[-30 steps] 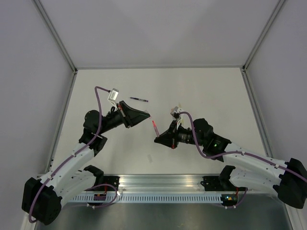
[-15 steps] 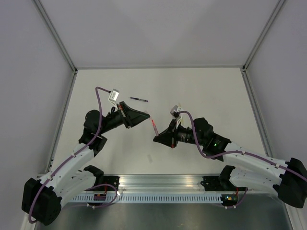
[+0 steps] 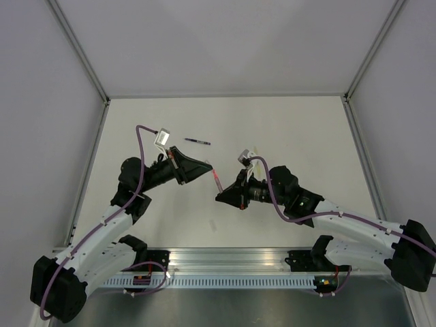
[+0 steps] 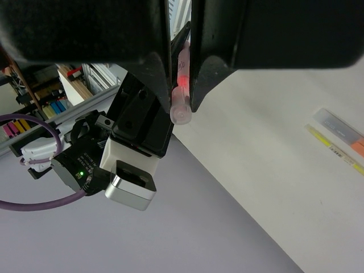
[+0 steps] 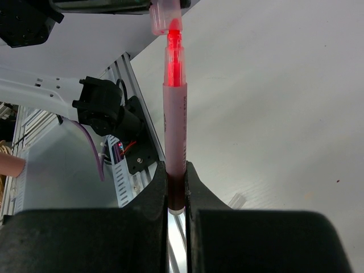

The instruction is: Insert the pens into the pen caps

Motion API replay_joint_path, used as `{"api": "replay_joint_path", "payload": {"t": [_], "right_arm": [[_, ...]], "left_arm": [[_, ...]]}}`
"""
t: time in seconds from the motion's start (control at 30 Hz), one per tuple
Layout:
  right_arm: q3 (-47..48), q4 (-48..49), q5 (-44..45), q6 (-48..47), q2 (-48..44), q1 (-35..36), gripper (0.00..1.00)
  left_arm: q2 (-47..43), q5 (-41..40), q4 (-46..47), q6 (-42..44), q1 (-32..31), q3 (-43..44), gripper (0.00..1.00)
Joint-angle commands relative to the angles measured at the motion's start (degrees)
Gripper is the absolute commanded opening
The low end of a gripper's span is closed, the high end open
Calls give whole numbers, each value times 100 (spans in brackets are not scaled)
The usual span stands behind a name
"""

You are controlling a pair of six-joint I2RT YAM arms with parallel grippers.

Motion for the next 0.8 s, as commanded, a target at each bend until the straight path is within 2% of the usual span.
{"api": "replay_joint_path", "payload": {"t": [0.0, 0.27, 0.77], "right_arm": [[240, 336, 17, -33, 53, 42, 0], [248, 362, 34, -24, 70, 33, 0], [670, -147, 184, -270, 141, 33, 0]], "left_arm": [[-143, 87, 32, 188, -22, -9, 2], [-179, 263, -38, 179, -21, -9, 2], [-100, 818, -1521, 1083, -22, 175, 2]]}}
